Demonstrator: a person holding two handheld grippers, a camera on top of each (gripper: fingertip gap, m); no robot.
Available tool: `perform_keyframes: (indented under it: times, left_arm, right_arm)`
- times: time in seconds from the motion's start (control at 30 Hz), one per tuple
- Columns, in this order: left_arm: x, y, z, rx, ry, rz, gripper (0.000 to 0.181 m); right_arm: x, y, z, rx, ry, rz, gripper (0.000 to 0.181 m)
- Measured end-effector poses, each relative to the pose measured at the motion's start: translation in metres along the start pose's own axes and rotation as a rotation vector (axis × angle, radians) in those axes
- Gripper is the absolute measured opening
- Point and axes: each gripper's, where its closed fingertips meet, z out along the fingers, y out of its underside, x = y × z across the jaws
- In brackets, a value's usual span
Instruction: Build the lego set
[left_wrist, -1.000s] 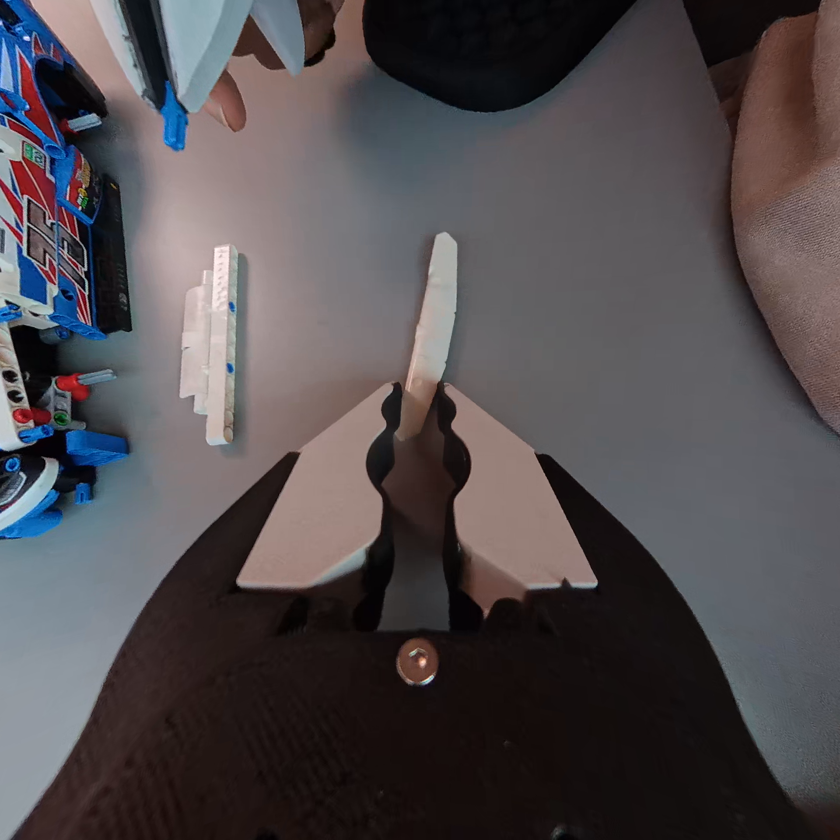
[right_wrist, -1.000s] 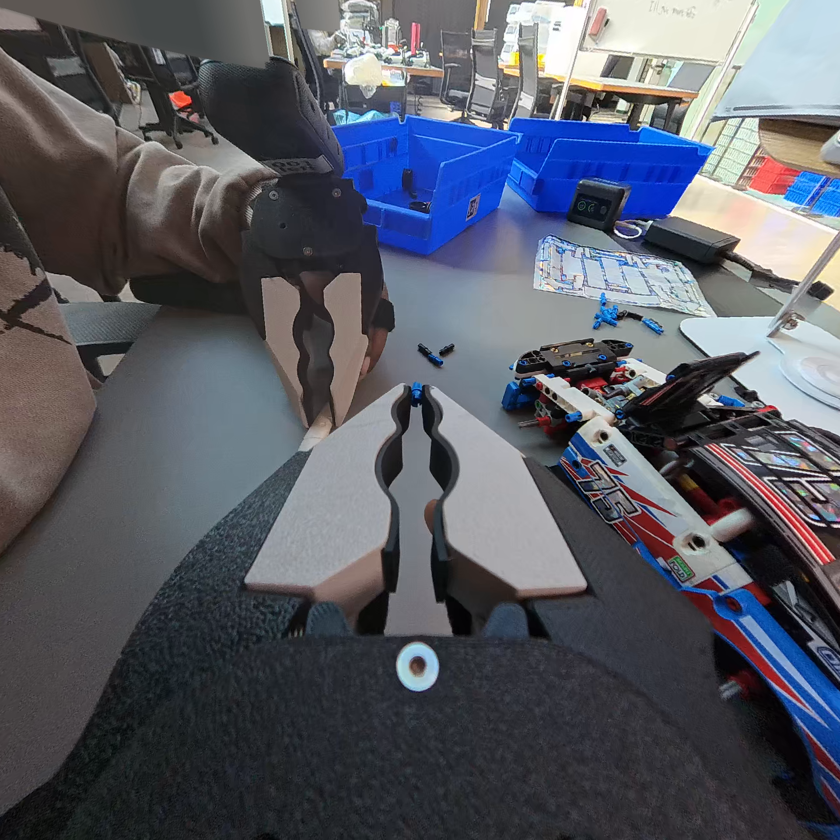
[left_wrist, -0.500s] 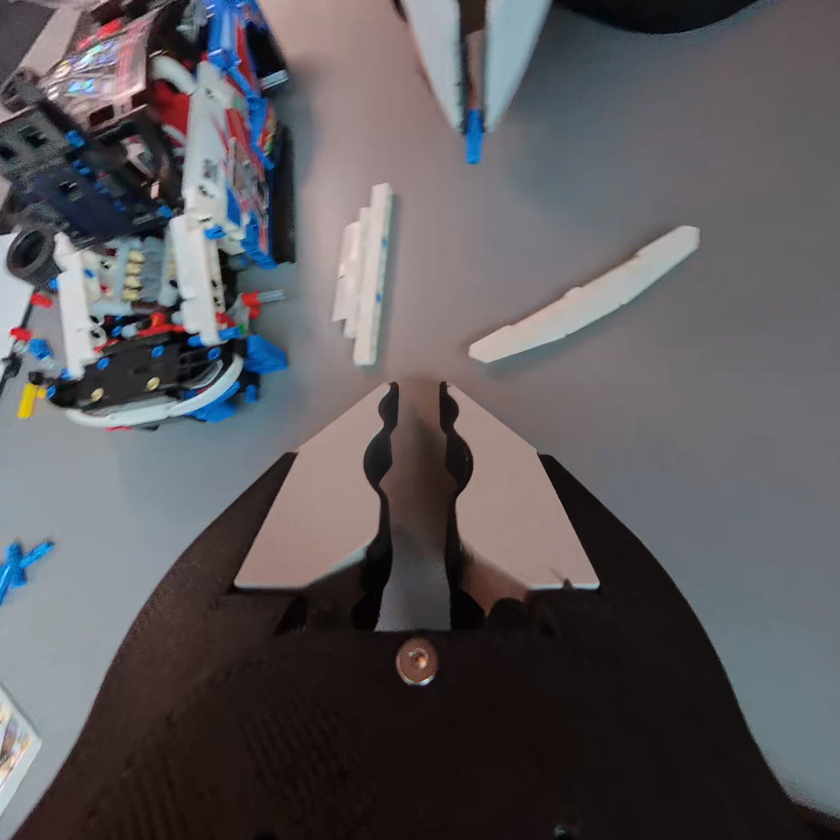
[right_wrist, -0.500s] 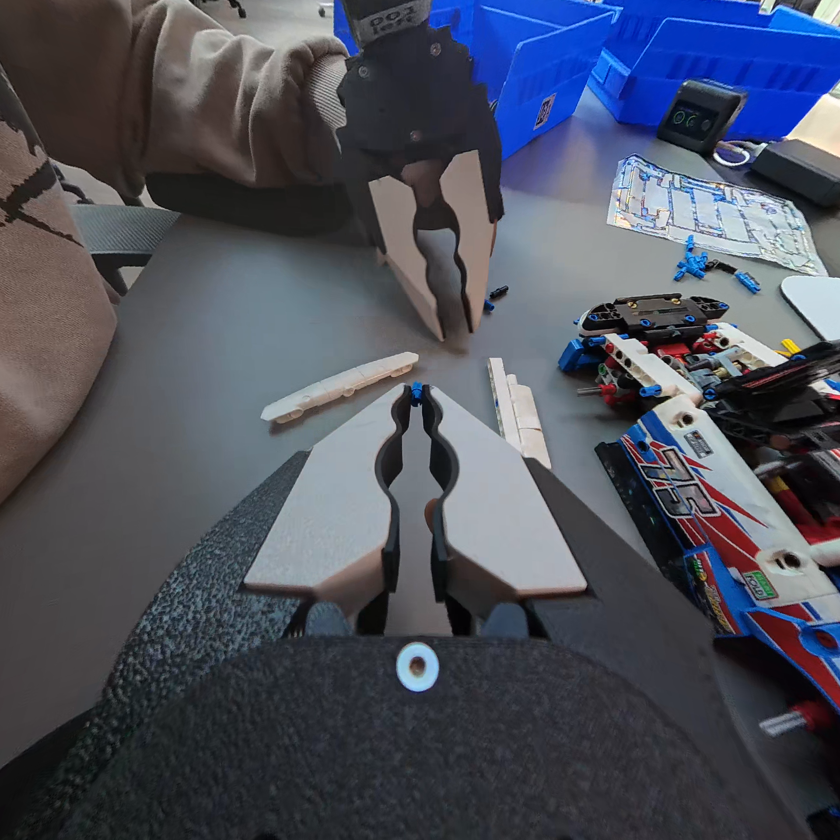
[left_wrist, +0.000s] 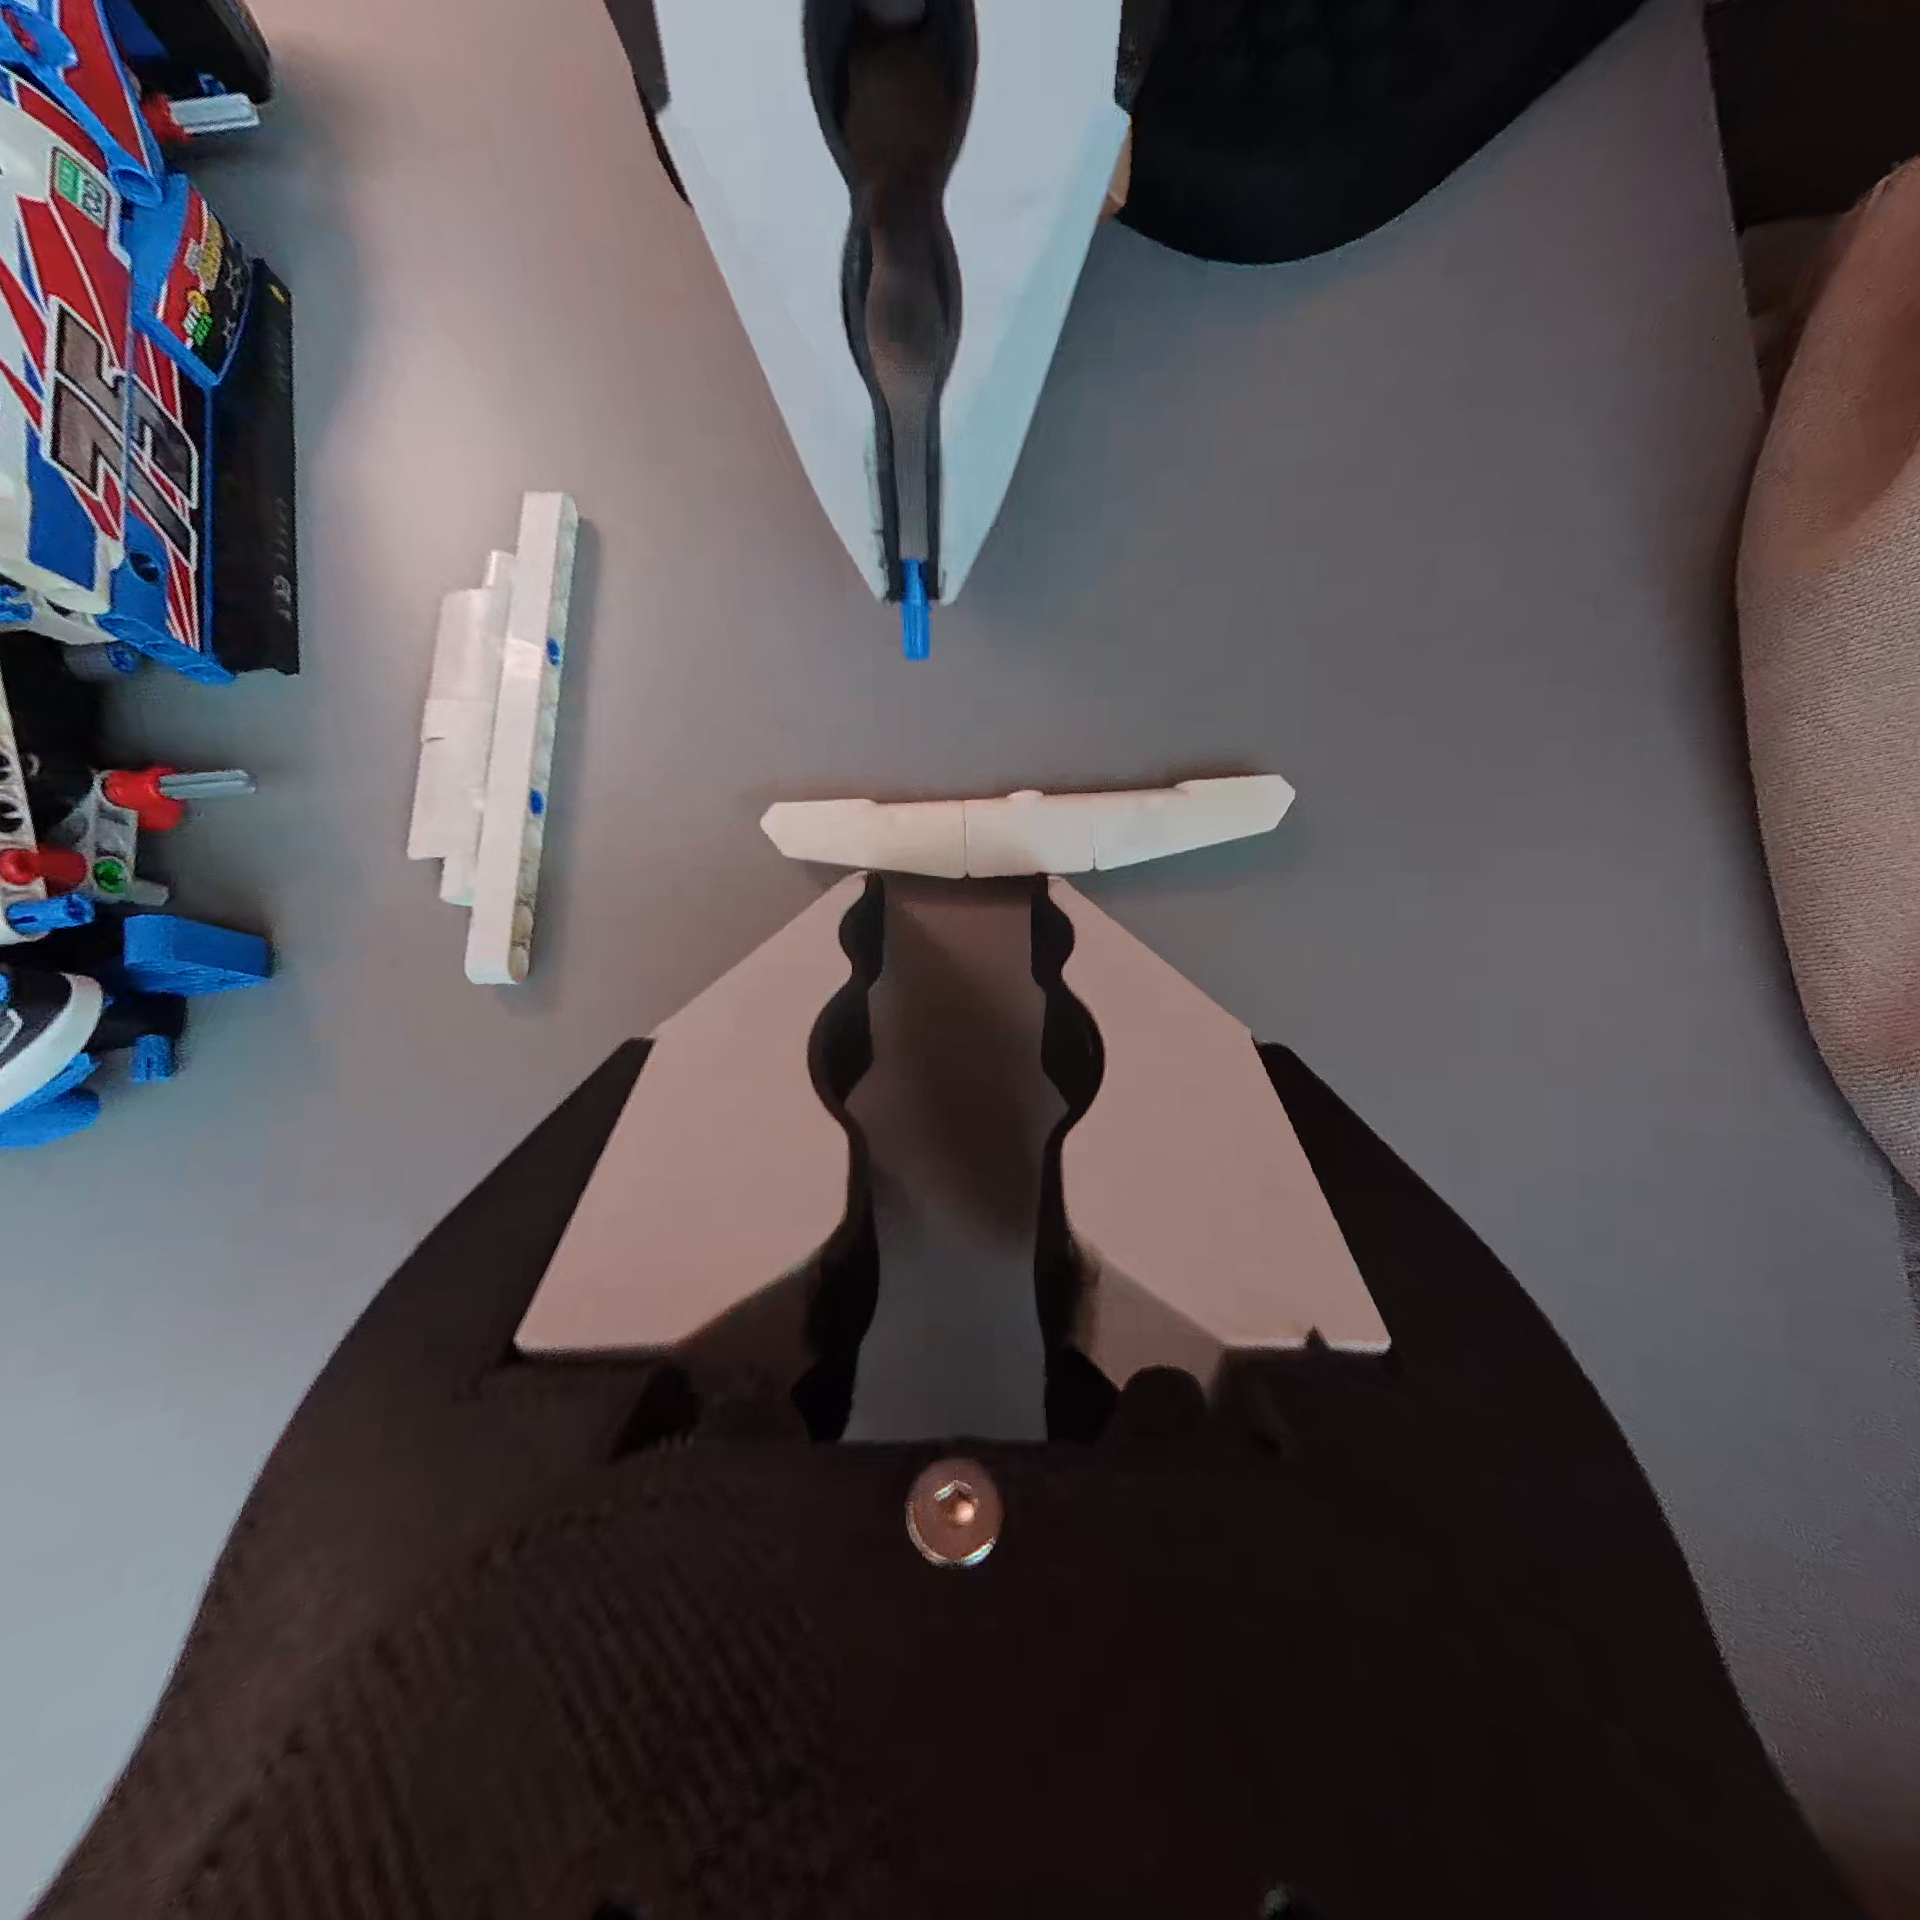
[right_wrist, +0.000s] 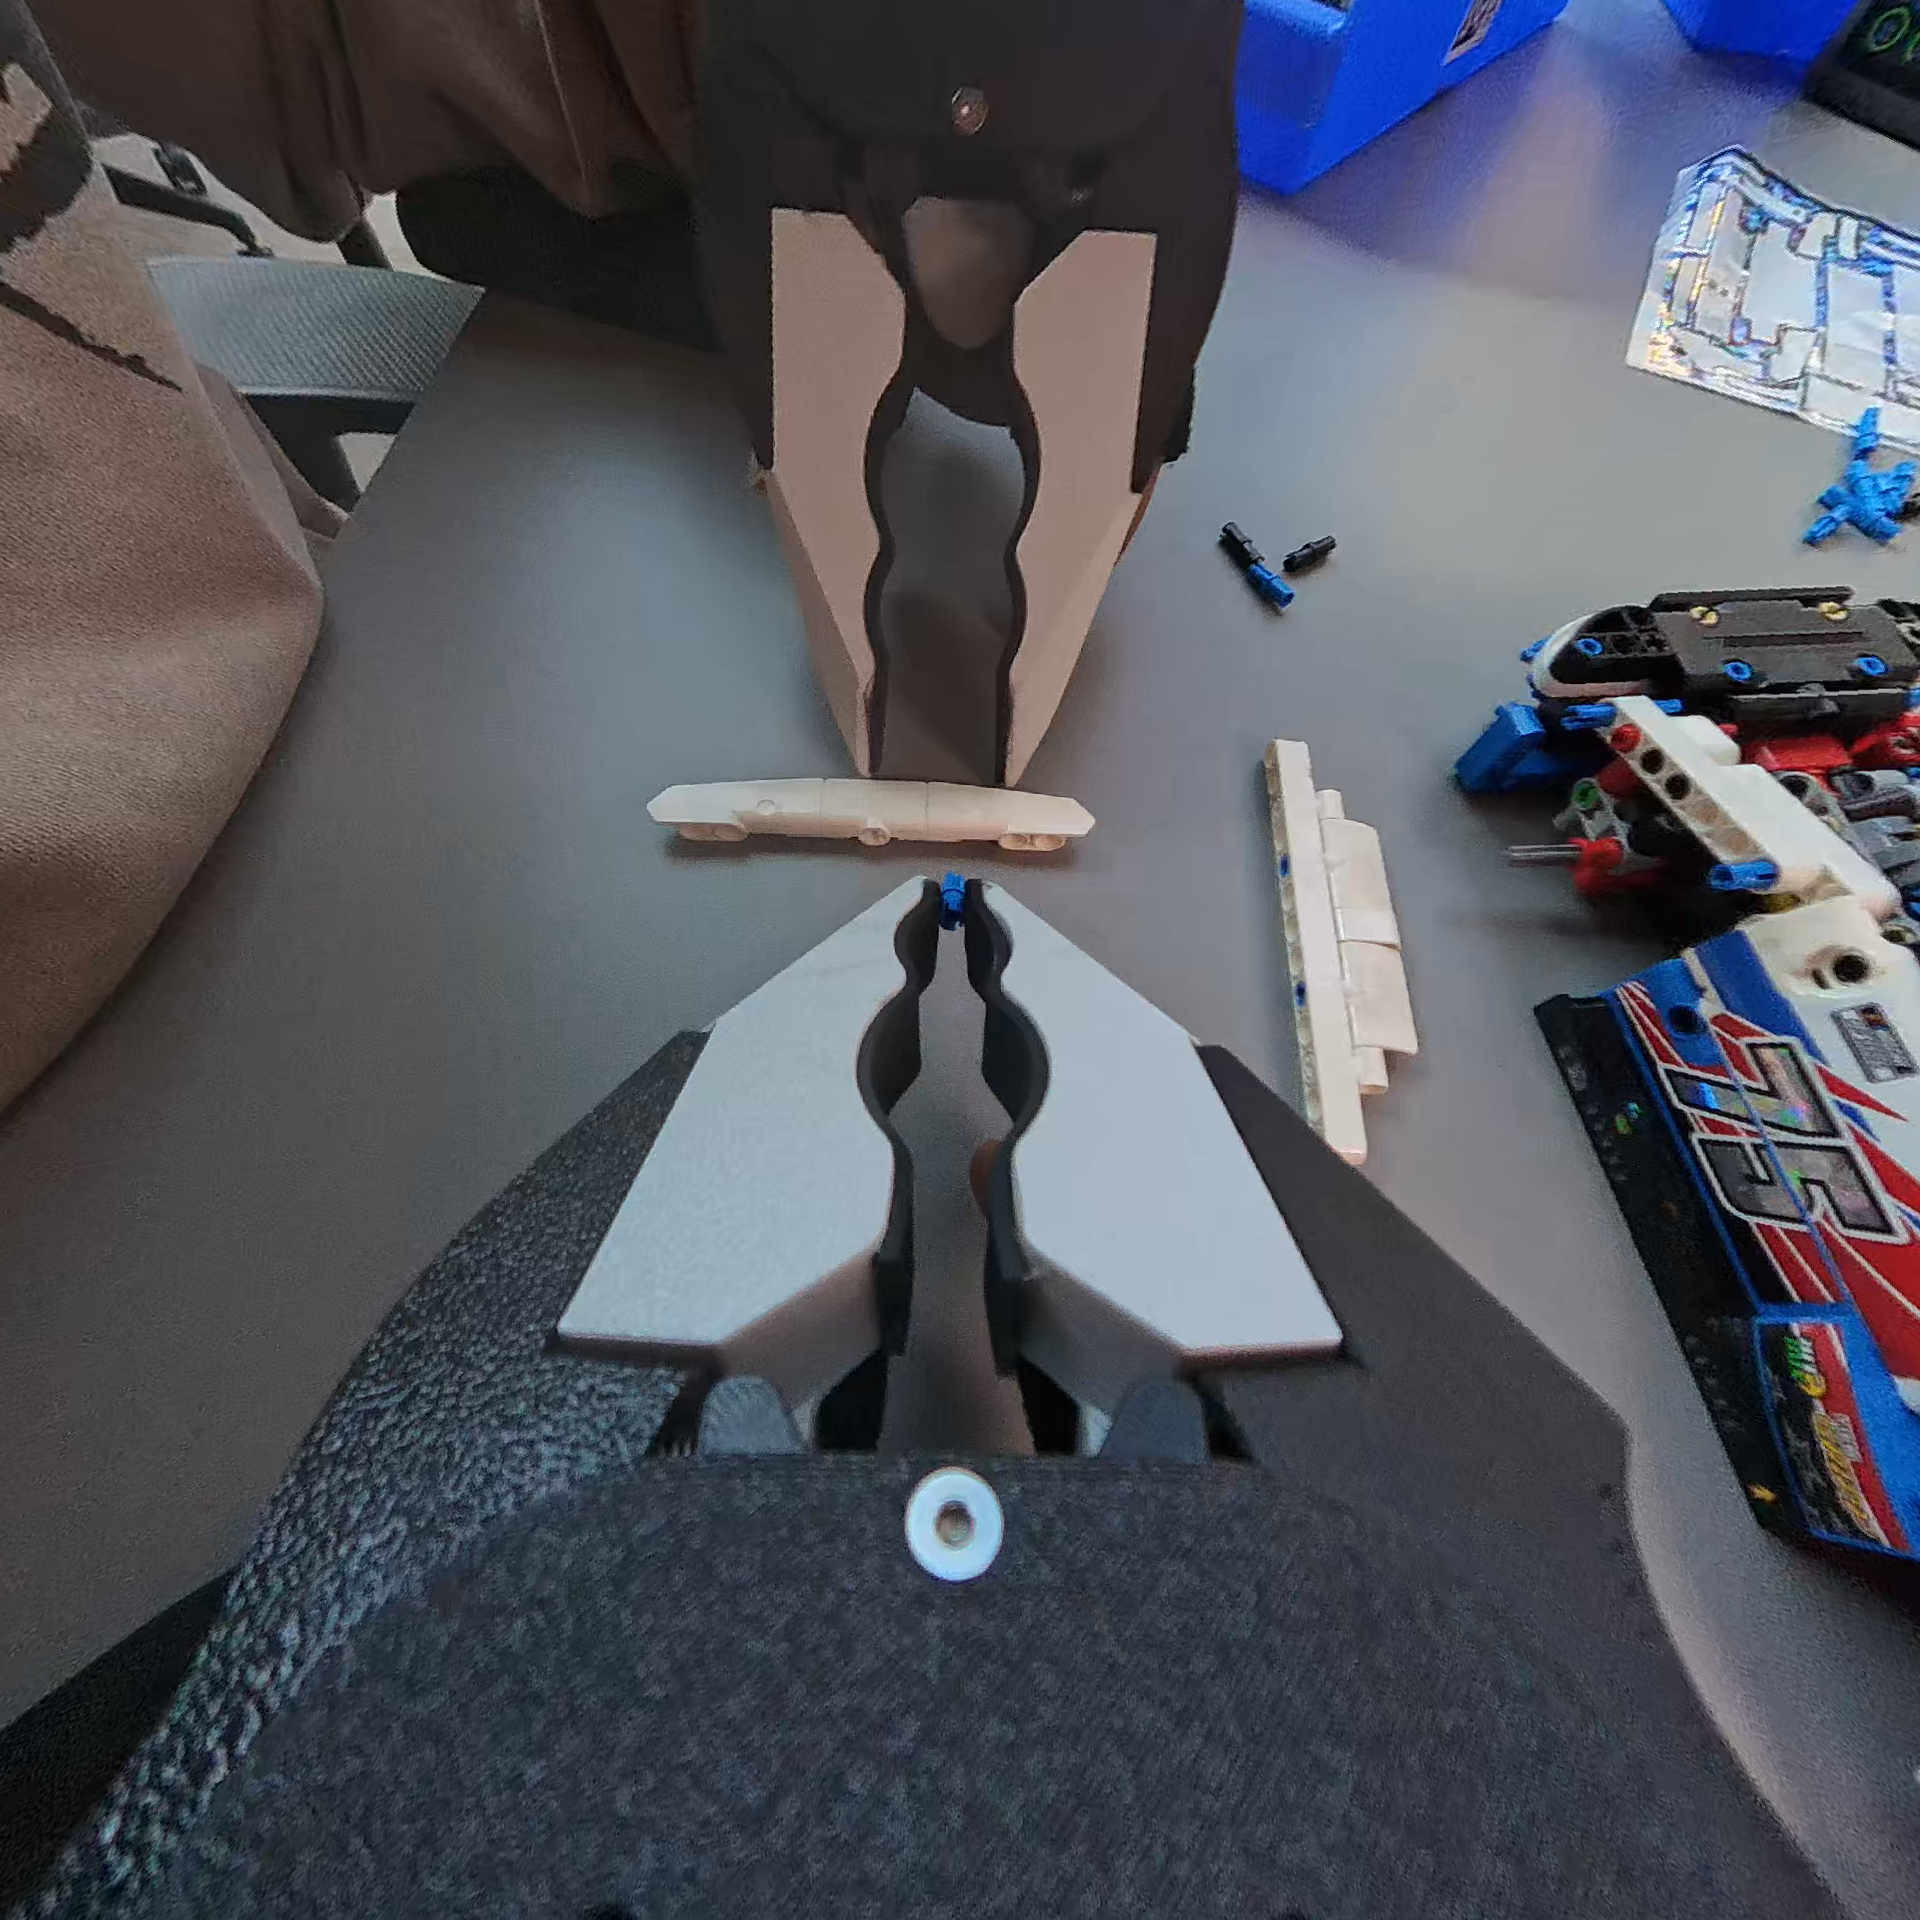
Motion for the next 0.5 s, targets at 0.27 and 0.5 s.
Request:
perform_keyframes:
  times: [0.27, 0.5]
  left_arm:
    - [0.005, -0.01, -0.004, 0.04, 0.077, -0.306, 0.051]
    - [0.011, -0.017, 0.012, -0.026, -0.082, -0.373, 0.072]
  right_arm:
    - [0.014, 0.003, -0.003, -0.017, 0.078, 0.001, 0.002]
    - [0.039, 0.013, -0.014, -0.031, 0.176, 0.067, 0.002]
